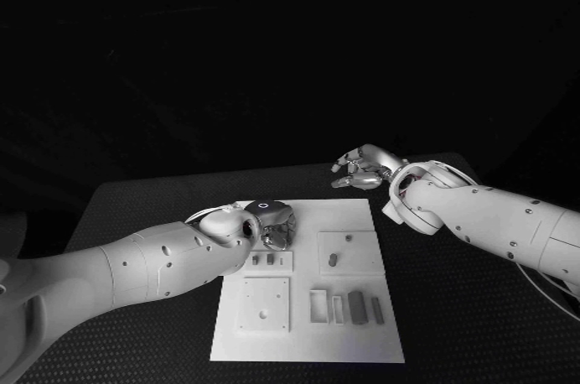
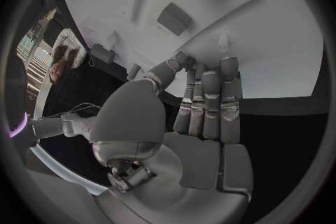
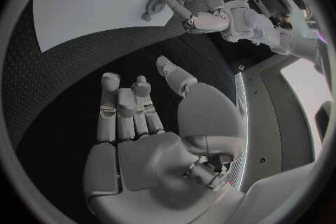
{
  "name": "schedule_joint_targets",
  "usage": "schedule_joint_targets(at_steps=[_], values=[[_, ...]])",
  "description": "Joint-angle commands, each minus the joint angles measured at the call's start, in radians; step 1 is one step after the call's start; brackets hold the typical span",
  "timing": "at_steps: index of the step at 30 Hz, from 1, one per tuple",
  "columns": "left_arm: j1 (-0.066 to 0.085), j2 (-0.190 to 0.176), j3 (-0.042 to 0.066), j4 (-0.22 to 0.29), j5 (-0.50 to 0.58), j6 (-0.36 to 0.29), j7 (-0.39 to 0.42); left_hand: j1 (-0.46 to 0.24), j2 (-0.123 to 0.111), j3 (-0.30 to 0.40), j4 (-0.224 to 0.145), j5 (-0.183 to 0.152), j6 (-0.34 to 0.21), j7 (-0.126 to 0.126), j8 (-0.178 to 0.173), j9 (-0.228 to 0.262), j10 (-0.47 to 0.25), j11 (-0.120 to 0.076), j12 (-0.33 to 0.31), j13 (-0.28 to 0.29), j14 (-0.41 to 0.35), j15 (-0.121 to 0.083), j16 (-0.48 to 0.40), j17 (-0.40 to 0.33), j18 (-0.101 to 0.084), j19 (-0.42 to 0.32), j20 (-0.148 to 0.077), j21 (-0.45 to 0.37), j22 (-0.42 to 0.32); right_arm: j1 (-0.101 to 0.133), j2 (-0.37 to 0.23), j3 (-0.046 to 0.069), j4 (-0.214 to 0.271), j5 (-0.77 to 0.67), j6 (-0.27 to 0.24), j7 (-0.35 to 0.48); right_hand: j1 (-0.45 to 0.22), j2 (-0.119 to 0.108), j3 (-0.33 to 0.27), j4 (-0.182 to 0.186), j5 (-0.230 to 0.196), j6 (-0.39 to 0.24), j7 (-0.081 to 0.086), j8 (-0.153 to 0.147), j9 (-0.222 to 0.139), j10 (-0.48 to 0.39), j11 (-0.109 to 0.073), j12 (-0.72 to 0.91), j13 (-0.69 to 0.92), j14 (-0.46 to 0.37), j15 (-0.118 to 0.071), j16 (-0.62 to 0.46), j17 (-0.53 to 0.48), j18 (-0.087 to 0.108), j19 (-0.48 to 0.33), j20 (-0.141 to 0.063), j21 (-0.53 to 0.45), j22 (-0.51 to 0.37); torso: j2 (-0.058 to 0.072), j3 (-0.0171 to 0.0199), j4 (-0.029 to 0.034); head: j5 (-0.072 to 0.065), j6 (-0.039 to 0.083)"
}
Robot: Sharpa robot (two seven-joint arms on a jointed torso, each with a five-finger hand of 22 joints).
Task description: Assemble the parts on the task board
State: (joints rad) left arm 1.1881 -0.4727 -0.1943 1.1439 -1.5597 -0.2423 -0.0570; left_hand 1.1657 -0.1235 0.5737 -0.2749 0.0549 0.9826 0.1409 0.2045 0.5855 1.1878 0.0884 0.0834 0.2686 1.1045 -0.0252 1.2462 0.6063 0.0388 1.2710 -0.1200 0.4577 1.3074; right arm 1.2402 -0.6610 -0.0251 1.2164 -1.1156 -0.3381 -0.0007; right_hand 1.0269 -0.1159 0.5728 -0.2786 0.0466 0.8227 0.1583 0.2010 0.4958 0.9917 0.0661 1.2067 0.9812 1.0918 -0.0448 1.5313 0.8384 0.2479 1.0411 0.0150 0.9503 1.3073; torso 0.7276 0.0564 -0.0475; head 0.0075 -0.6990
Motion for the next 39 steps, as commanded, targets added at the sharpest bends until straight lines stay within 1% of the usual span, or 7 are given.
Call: schedule_joint_targets(at_steps=[1,22,23,26,30,35,39], values=[[-0.007,0.005,-0.002,-0.006,-0.007,0.031,0.002,0.003,0.009,0.012,0.000,-0.001,0.011,-0.001,0.009,-0.001,0.010,-0.002,-0.001,-0.002,0.012,-0.001,0.006,-0.002,0.093,0.005,-0.006,0.008,0.026,0.000,0.001,0.001,0.002,-0.001,0.012,0.008,-0.008,0.006,-0.003,0.001,0.003,-0.014,0.019,0.004,-0.001,-0.006,-0.002,0.006,-0.001,-0.006,0.001,0.004,-0.002,0.014,0.003,-0.003,-0.005,0.012,0.000,0.0002,-0.0003,0.000,-0.001],[-0.021,0.015,-0.002,-0.022,-0.004,0.046,0.008,-0.004,0.019,0.031,0.006,-0.001,0.027,-0.007,0.018,-0.005,0.031,-0.007,-0.004,-0.007,0.035,-0.006,0.003,-0.013,0.094,0.007,-0.009,0.023,0.025,0.000,0.003,0.001,0.000,-0.001,0.014,0.007,-0.008,0.006,-0.003,0.001,0.003,-0.013,0.019,0.005,-0.001,-0.006,-0.002,0.006,-0.002,-0.006,0.001,0.004,-0.002,0.014,0.003,-0.003,-0.004,0.013,0.000,0.0003,-0.0002,0.000,-0.003],[-0.021,0.015,-0.002,-0.021,-0.004,0.046,0.008,0.001,0.028,0.035,0.006,0.000,0.048,-0.015,0.030,-0.001,0.056,-0.015,0.008,-0.002,0.044,-0.013,0.009,-0.011,0.095,0.012,-0.012,0.028,0.026,0.000,0.003,0.001,0.000,-0.001,0.014,0.007,-0.008,0.006,-0.003,0.001,0.003,-0.013,0.019,0.005,-0.001,-0.006,-0.002,0.007,-0.002,-0.006,0.001,0.004,-0.002,0.014,0.003,-0.003,-0.004,0.013,0.000,0.0007,-0.0003,0.001,-0.003],[-0.021,0.015,-0.002,-0.018,-0.004,0.045,0.009,0.005,0.037,0.042,0.004,-0.001,0.059,-0.021,0.036,0.000,0.069,-0.021,0.011,-0.001,0.053,-0.019,0.011,-0.012,0.095,0.016,-0.016,0.035,0.026,0.000,0.003,0.001,0.000,-0.001,0.013,0.008,-0.008,0.006,-0.003,0.001,0.003,-0.013,0.019,0.005,-0.001,-0.006,-0.002,0.007,-0.002,-0.006,0.001,0.004,-0.002,0.014,0.003,-0.003,-0.004,0.013,0.000,0.0009,-0.0008,0.001,-0.003],[-0.022,0.015,-0.002,-0.017,0.004,0.034,0.013,0.006,0.040,0.045,0.003,-0.001,0.063,-0.022,0.039,0.000,0.075,-0.023,0.012,-0.001,0.056,-0.021,0.012,-0.013,0.094,0.018,-0.018,0.038,0.026,0.000,0.004,0.001,0.000,-0.001,0.014,0.008,-0.008,0.006,-0.003,0.001,0.003,-0.013,0.019,0.005,-0.001,-0.006,-0.002,0.007,-0.002,-0.006,0.001,0.004,-0.002,0.014,0.003,-0.003,-0.004,0.013,0.000,0.0006,-0.0002,0.000,-0.002],[-0.023,0.012,-0.002,-0.015,0.017,0.010,0.012,0.027,0.057,0.080,-0.004,-0.002,0.089,-0.032,0.053,0.004,0.108,-0.037,0.019,0.002,0.077,-0.035,0.017,-0.015,0.092,0.026,-0.026,0.051,0.025,0.000,0.003,0.001,0.000,-0.001,0.014,0.007,-0.008,0.006,-0.003,0.001,0.003,-0.013,0.019,0.005,-0.001,-0.006,-0.002,0.007,-0.003,-0.006,0.001,0.005,-0.002,0.014,0.003,-0.003,-0.004,0.013,0.000,0.0008,-0.0001,0.001,-0.002],[-0.023,0.009,-0.002,-0.013,0.040,-0.041,0.006,0.024,0.058,0.091,-0.006,-0.002,0.097,-0.036,0.058,0.004,0.119,-0.041,0.018,0.002,0.089,-0.039,0.021,-0.015,0.089,0.029,-0.031,0.056,0.024,0.000,0.003,0.001,0.001,-0.001,0.014,0.008,-0.008,0.006,-0.003,0.000,0.003,-0.013,0.019,0.005,-0.001,-0.006,-0.002,0.007,-0.003,-0.006,0.001,0.005,-0.002,0.014,0.003,-0.003,-0.004,0.013,0.000,0.0007,-0.0004,0.001,-0.001]])
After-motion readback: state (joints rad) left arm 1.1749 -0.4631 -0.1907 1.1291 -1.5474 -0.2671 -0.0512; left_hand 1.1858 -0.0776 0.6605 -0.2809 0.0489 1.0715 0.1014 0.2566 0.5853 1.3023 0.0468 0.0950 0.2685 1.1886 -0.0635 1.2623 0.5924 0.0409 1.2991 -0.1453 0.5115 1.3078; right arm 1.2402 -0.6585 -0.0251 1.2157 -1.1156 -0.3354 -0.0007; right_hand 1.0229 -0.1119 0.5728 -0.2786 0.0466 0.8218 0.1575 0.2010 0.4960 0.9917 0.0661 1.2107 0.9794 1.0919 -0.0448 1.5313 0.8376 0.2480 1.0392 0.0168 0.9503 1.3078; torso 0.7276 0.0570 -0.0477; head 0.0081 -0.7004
